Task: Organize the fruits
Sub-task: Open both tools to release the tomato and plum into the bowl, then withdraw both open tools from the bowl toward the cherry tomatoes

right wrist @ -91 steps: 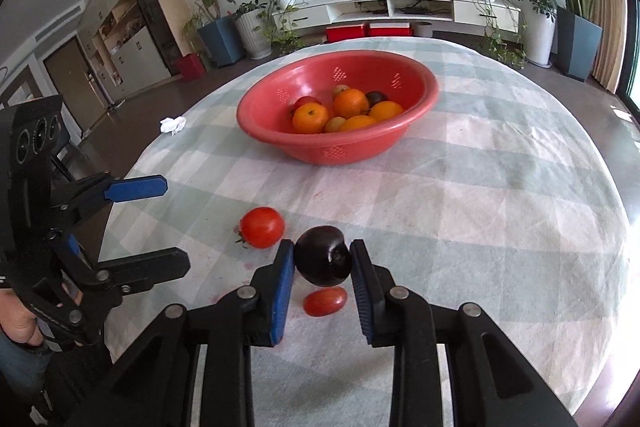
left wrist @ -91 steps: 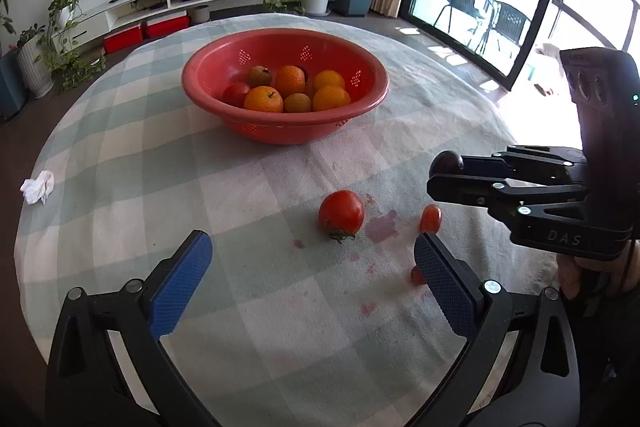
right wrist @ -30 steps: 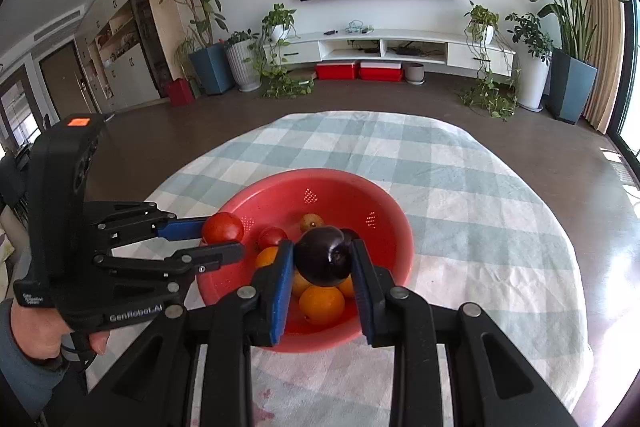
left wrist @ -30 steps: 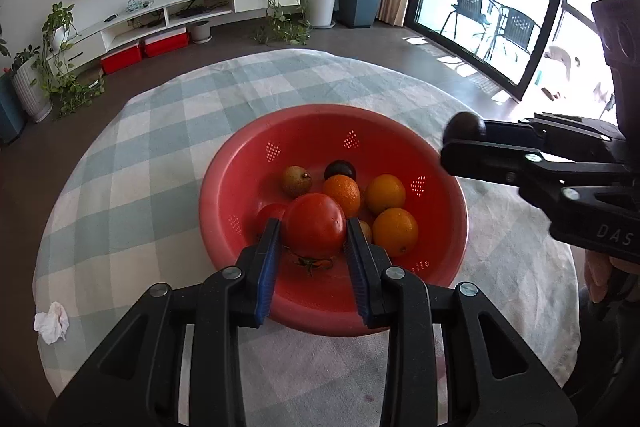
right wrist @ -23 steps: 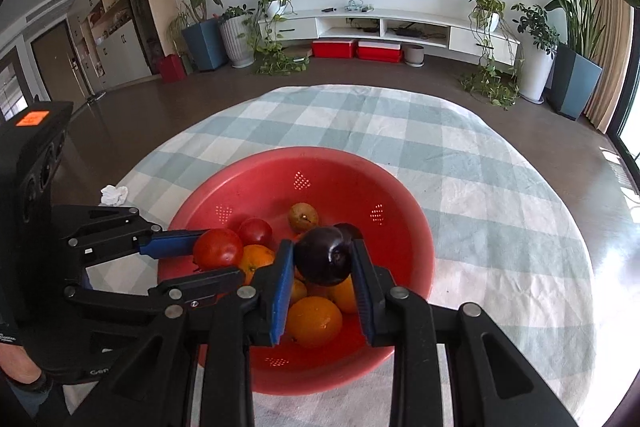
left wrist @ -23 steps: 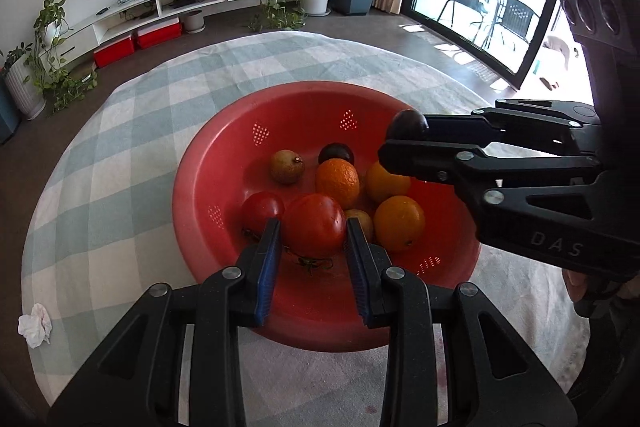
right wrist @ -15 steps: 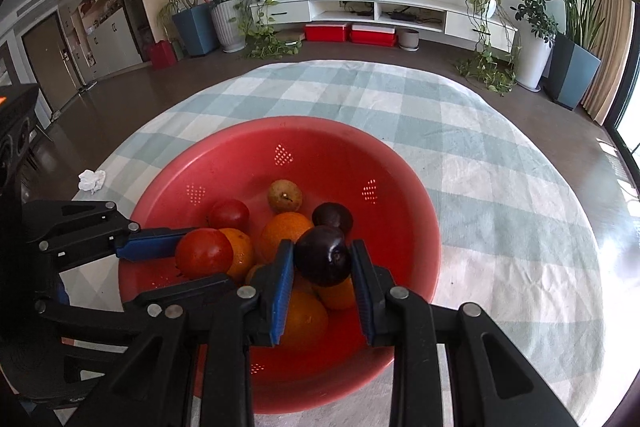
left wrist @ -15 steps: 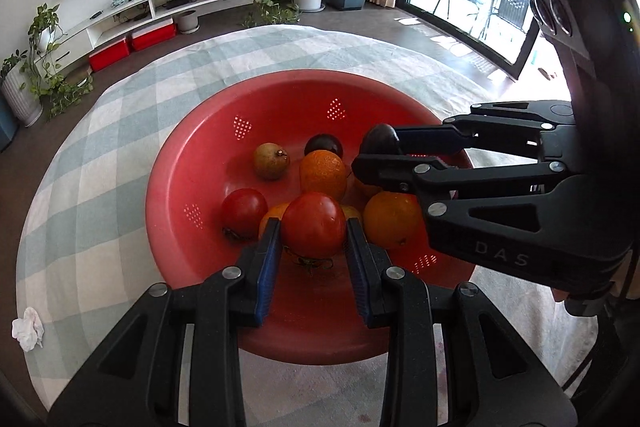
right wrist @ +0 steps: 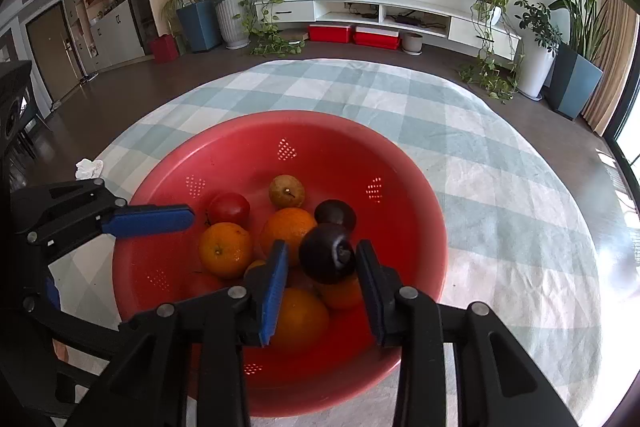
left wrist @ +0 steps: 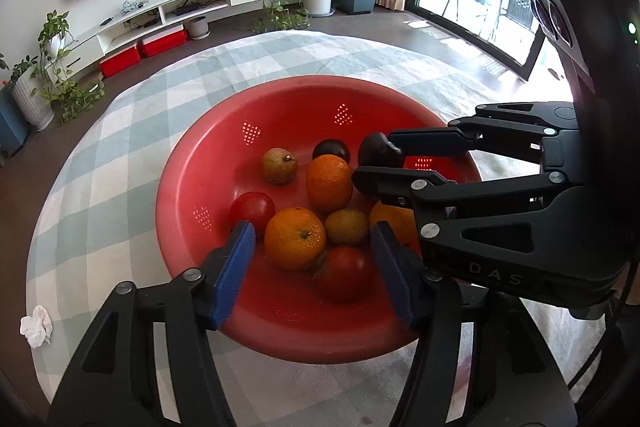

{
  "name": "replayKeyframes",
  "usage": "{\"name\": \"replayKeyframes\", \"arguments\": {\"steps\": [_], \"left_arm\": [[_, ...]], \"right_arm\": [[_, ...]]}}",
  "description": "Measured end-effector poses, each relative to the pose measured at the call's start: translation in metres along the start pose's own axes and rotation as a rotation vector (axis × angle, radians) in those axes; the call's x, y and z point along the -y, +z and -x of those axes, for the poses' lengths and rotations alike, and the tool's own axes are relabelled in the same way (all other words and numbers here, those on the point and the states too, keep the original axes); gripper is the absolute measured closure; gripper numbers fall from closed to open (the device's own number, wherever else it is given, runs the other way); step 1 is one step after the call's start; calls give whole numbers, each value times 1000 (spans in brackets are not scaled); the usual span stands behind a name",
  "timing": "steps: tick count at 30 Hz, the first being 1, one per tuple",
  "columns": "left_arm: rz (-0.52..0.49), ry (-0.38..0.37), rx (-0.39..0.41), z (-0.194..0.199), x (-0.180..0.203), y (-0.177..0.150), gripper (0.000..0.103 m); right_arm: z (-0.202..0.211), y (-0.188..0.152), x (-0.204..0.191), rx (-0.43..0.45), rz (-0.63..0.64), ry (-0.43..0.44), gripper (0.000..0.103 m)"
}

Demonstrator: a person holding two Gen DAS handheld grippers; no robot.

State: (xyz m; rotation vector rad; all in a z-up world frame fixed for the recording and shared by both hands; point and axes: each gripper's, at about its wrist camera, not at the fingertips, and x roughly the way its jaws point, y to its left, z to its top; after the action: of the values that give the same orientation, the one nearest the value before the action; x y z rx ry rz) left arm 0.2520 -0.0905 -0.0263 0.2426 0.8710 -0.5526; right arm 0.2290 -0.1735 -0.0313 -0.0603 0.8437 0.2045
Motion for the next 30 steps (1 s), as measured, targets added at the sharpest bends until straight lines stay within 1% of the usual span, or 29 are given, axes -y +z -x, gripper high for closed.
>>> {"name": "replayKeyframes", "arguments": {"steps": [7, 11, 13, 14, 15, 18, 19, 21, 24, 28, 30], "left_arm": [[7, 5, 7, 3, -1, -1, 43], [16, 17, 26, 12, -1, -3, 37], [21, 22, 44, 20, 0, -3, 34], [24, 24, 53, 25, 1, -4, 29], [26, 27, 62, 30, 3, -5, 25], [31, 26, 83, 46, 6, -12, 21], [31, 26, 87, 51, 8, -16, 20], [40, 19, 100, 65, 11, -26, 15], [46, -14, 116, 84, 19, -48, 13], [32, -68, 96, 99, 38, -83, 9], [8, -88, 72, 100, 52, -99, 9]], "right_arm": [[4, 0, -1, 12, -3, 4, 63], [16, -2, -1, 42, -13, 5, 60], [28, -3, -1, 68, -23, 10, 54], [34, -4, -1, 82, -29, 13, 52], [40, -6, -1, 94, -34, 16, 48], [61, -15, -3, 129, -42, 23, 40], [68, -19, -3, 135, -47, 24, 37], [82, -31, -2, 148, -64, 31, 33], [100, -55, 3, 170, -107, 29, 26], [112, -90, 14, 173, -213, 27, 26], [113, -105, 20, 177, -279, 36, 22]]}}
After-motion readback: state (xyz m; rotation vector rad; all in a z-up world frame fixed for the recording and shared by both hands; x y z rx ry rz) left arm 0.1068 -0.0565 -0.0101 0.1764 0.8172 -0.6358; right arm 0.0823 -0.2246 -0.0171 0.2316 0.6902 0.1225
